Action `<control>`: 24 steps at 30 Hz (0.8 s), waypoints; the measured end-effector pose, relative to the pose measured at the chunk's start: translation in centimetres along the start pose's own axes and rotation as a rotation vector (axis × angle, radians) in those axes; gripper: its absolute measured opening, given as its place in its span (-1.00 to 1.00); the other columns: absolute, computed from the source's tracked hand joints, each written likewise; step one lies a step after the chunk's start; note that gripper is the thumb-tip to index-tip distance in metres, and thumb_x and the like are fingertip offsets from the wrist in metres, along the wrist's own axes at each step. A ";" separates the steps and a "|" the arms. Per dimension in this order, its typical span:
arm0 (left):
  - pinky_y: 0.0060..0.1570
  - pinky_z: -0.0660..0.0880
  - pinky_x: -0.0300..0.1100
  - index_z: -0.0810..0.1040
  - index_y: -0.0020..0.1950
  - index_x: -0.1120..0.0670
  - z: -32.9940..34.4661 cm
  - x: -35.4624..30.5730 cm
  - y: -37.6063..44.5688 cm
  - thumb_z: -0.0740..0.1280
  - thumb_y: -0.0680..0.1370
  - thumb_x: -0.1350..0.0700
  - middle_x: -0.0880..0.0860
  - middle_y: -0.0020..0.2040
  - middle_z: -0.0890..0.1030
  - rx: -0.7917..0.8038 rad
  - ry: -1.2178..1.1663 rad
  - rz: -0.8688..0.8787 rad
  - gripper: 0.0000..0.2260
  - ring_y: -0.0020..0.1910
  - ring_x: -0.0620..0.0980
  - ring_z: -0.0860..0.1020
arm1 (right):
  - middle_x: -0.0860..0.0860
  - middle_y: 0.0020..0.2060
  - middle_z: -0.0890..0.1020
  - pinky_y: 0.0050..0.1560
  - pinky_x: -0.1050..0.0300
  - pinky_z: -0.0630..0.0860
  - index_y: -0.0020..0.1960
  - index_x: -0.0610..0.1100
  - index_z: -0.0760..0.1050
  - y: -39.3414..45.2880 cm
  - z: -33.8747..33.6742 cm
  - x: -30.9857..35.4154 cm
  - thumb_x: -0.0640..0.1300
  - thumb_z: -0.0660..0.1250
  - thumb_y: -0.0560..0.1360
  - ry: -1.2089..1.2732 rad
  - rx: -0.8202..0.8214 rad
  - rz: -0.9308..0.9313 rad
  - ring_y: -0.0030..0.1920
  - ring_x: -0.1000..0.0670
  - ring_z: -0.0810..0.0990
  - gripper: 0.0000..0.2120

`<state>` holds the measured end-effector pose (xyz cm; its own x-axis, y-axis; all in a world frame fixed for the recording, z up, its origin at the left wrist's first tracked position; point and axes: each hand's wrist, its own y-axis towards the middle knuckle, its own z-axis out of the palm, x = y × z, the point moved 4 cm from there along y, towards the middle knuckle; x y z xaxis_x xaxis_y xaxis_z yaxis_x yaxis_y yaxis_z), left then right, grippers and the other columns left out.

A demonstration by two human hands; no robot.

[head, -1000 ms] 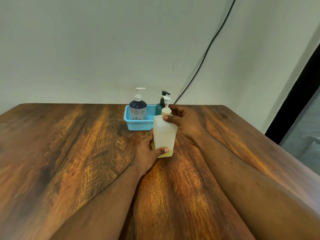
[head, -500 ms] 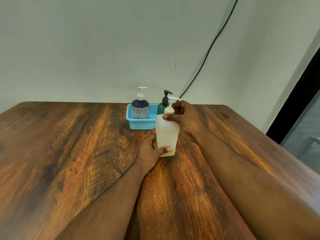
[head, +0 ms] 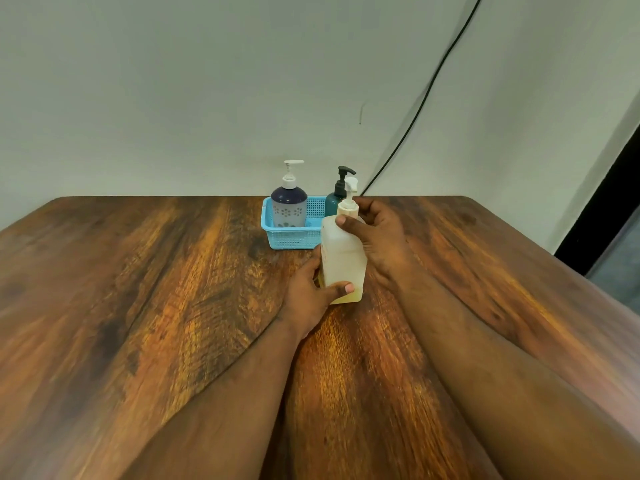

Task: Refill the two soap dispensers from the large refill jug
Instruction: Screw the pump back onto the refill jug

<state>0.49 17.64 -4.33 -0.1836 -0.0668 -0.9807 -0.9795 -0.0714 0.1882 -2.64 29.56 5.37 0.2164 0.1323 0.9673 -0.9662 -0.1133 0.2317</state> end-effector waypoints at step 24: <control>0.16 0.52 -0.26 0.35 0.46 0.04 0.6 -1.3 -0.4 0.59 0.36 0.16 -0.08 0.26 0.55 -0.144 0.221 0.135 -0.27 0.22 -0.12 0.52 | 0.07 -0.16 0.65 -0.26 0.42 0.53 -0.01 -0.08 0.60 -1.0 1.6 -0.4 0.01 0.44 0.46 -0.250 -0.360 -0.106 -0.11 0.09 0.66 -0.81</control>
<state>1.07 18.31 -3.19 -0.2734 -0.2993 -0.9142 -0.9227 -0.1870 0.3372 -1.49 28.00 4.89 0.3010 -0.1221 0.9458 -0.9147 0.2436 0.3225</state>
